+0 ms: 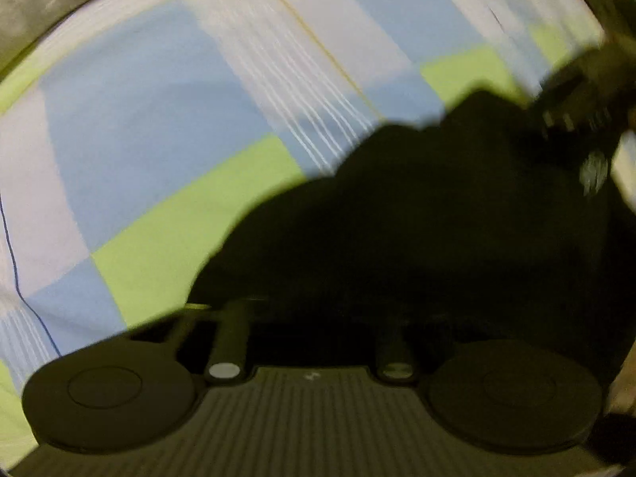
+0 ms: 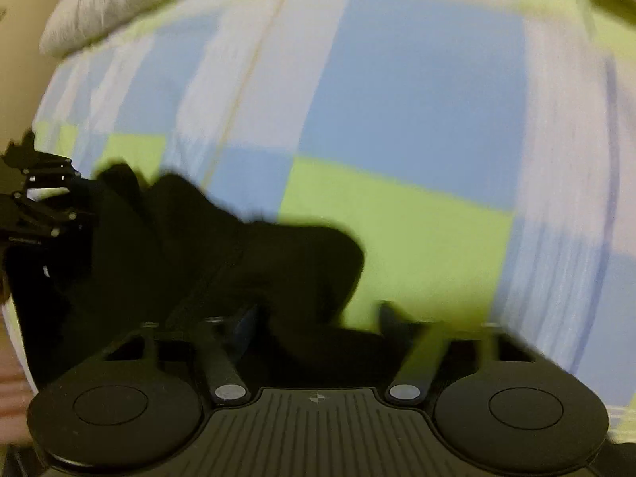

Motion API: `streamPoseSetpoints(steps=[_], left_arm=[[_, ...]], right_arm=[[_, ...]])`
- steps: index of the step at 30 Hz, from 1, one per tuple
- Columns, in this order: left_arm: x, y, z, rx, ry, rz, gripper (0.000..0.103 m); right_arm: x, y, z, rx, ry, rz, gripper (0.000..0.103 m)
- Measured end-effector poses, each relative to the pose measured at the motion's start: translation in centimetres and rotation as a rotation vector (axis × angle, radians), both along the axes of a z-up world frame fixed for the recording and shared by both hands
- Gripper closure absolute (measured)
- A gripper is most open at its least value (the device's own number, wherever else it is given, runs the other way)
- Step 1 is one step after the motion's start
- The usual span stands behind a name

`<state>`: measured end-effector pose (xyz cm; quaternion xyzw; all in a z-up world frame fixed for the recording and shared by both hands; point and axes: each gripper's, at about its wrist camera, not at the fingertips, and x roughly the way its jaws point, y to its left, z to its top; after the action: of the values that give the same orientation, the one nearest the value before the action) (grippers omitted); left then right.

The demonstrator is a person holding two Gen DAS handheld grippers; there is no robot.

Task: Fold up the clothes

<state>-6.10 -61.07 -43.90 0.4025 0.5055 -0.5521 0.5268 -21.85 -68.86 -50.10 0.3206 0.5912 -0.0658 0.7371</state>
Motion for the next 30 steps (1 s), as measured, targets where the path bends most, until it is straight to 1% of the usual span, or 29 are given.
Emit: streamPoseSetpoints(steps=[2, 4, 5, 7, 9, 10, 11, 12, 13, 14, 15, 16, 17, 20, 22, 24, 25, 28, 29, 30], left_arm=[[-0.3, 1.1, 1.4, -0.044, -0.017, 0.004, 0.103], [0.7, 2.0, 4.6, -0.133, -0.065, 0.050, 0.103], [1.3, 2.5, 6.3, -0.183, -0.092, 0.077, 0.103], [2.8, 3.1, 9.6, -0.290, -0.139, 0.135, 0.103], [4.3, 3.0, 12.1, -0.393, -0.171, 0.188, 0.103], [4.9, 2.8, 12.9, -0.430, -0.181, 0.206, 0.103], [5.6, 2.4, 13.5, -0.455, -0.183, 0.226, 0.103], [6.0, 2.0, 13.6, -0.460, -0.178, 0.242, 0.103], [6.2, 1.8, 13.4, -0.459, -0.174, 0.249, 0.102], [6.4, 1.5, 13.3, -0.457, -0.170, 0.256, 0.092], [6.3, 1.2, 12.9, -0.448, -0.162, 0.258, 0.075], [6.0, 1.2, 11.8, -0.423, -0.150, 0.254, 0.066], [5.8, 1.2, 10.5, -0.392, -0.139, 0.249, 0.061], [5.2, 1.4, 6.3, -0.298, -0.108, 0.235, 0.061], [4.7, 1.6, 3.6, -0.235, -0.087, 0.225, 0.061], [4.6, 1.4, 1.1, -0.186, -0.076, 0.231, 0.061], [4.5, 1.3, 0.2, -0.170, -0.080, 0.229, 0.061], [3.4, 0.9, -1.1, -0.139, -0.127, 0.189, 0.062], [2.9, 0.7, -1.2, -0.135, -0.148, 0.165, 0.066], [2.3, 0.6, -1.3, -0.133, -0.169, 0.136, 0.075]], right_arm=[[-0.6, 0.2, 0.6, 0.000, -0.026, 0.005, 0.092], [-1.0, -0.1, 3.2, -0.063, -0.080, 0.011, 0.094], [-1.3, -0.4, 5.5, -0.114, -0.128, 0.002, 0.094], [-1.9, -1.2, 10.9, -0.240, -0.241, -0.016, 0.094], [-2.2, -1.4, 15.9, -0.426, -0.345, 0.004, 0.094], [-2.3, -1.6, 17.7, -0.511, -0.392, 0.002, 0.094], [-1.9, -1.8, 18.5, -0.574, -0.419, -0.009, 0.093], [-1.4, -2.0, 18.8, -0.628, -0.436, -0.022, 0.093], [-0.9, -2.5, 18.5, -0.675, -0.438, -0.029, 0.092], [-0.6, -3.0, 17.5, -0.705, -0.405, -0.037, 0.083], [-0.3, -3.4, 16.4, -0.728, -0.356, -0.047, 0.070], [-0.4, -3.6, 15.4, -0.741, -0.321, -0.069, 0.054], [-0.8, -3.8, 14.5, -0.747, -0.293, -0.098, 0.049], [-3.0, -3.7, 12.3, -0.670, -0.249, -0.166, 0.049], [-4.5, -3.3, 10.8, -0.635, -0.210, -0.169, 0.048], [-5.9, -2.5, 9.8, -0.621, -0.174, -0.168, 0.048], [-6.6, -2.4, 9.2, -0.615, -0.155, -0.171, 0.048], [-8.5, -2.5, 7.8, -0.598, -0.106, -0.204, 0.048], [-9.2, -2.3, 7.6, -0.592, -0.097, -0.216, 0.048], [-9.6, -2.2, 7.5, -0.589, -0.092, -0.221, 0.048]])
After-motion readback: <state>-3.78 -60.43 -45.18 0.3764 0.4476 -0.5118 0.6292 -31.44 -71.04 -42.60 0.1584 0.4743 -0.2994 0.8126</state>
